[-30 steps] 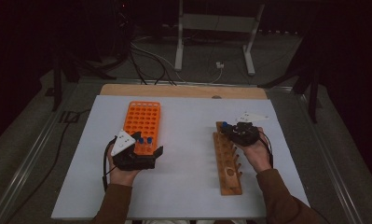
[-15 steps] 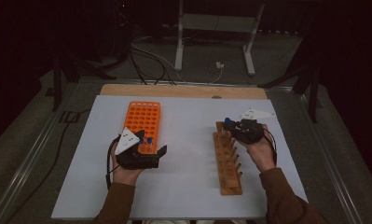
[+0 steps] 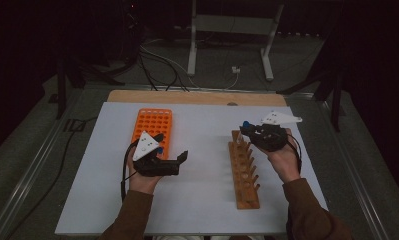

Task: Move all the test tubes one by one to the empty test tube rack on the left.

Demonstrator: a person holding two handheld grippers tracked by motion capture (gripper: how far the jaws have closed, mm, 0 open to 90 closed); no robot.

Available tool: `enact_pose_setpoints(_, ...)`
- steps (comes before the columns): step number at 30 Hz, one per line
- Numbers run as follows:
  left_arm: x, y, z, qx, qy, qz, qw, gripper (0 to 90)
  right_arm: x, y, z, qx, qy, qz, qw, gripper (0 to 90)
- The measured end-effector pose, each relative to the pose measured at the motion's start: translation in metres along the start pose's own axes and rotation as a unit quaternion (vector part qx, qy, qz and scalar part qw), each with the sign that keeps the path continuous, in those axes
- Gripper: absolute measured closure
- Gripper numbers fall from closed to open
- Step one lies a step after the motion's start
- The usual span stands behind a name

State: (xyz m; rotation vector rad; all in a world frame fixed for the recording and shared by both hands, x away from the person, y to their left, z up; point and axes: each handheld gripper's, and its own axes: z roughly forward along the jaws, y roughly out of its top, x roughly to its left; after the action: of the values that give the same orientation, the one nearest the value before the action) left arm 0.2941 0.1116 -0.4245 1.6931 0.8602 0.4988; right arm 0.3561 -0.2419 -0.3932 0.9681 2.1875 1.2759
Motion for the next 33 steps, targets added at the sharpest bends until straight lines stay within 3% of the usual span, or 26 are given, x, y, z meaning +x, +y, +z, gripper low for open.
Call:
enact_pose_setpoints(11, -0.011, 0.007, 0.015, 0.001, -0.01, 0.007, 0.9999, 2.9, 0.012, 0.006, -0.002, -0.006, 0.014, -0.014, 0.9998, 77.0)
enact_pose_setpoints(24, -0.018, 0.005, 0.029, 0.011, -0.009, 0.012, 0.9998, 2.9, 0.023, 0.003, 0.007, -0.002, 0.055, 0.003, 0.9985, 77.0)
enact_pose_setpoints(33, -0.025, 0.004, 0.039, 0.021, -0.017, 0.009, 0.9996, 7.8, 0.035, 0.007, 0.01, 0.0, 0.073, -0.004, 0.9973, 77.0)
